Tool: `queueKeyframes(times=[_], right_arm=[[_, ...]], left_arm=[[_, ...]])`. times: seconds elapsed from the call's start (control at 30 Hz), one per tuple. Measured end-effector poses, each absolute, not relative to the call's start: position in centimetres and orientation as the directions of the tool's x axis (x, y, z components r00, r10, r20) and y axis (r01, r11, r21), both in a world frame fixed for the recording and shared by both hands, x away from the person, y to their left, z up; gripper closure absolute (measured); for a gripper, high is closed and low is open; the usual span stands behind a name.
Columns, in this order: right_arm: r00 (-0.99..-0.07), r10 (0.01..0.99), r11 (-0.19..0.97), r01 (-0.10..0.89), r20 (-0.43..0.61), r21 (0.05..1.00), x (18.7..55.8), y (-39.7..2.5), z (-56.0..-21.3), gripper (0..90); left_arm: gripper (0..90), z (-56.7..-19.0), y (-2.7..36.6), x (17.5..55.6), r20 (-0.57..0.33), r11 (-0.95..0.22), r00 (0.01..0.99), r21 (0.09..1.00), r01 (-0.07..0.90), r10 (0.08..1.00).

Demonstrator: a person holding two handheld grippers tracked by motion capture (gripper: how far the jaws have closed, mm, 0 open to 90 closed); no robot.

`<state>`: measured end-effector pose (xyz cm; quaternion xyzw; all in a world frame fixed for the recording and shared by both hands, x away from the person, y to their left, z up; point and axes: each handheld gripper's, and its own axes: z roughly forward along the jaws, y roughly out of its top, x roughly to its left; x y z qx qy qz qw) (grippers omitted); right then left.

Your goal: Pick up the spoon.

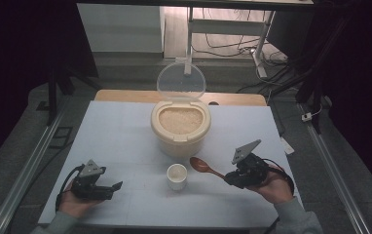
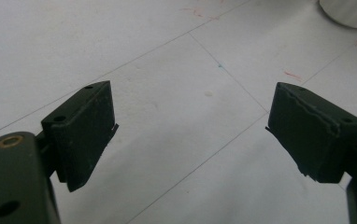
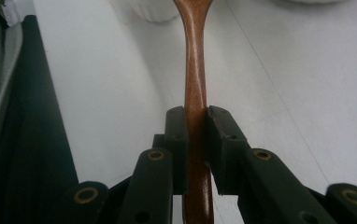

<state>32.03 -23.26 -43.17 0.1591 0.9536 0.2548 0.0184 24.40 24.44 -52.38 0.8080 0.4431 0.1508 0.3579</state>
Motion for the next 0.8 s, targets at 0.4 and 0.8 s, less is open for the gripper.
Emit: queueKeyframes(times=[0.4,0.8], right_arm=[[-0.973,0.23,0.837,0.201,0.007,0.509,31.4,-20.0,-42.4,78.1],[-0.985,0.171,0.859,0.138,-0.022,0.493,31.7,-17.4,-42.0,78.1]], left_arm=[[14.5,-51.5,23.2,24.4,-0.079,-0.358,0.594,0.732,0.579,0.8],[15.0,-48.4,20.7,24.0,-0.055,-0.382,0.661,0.779,0.498,0.748]])
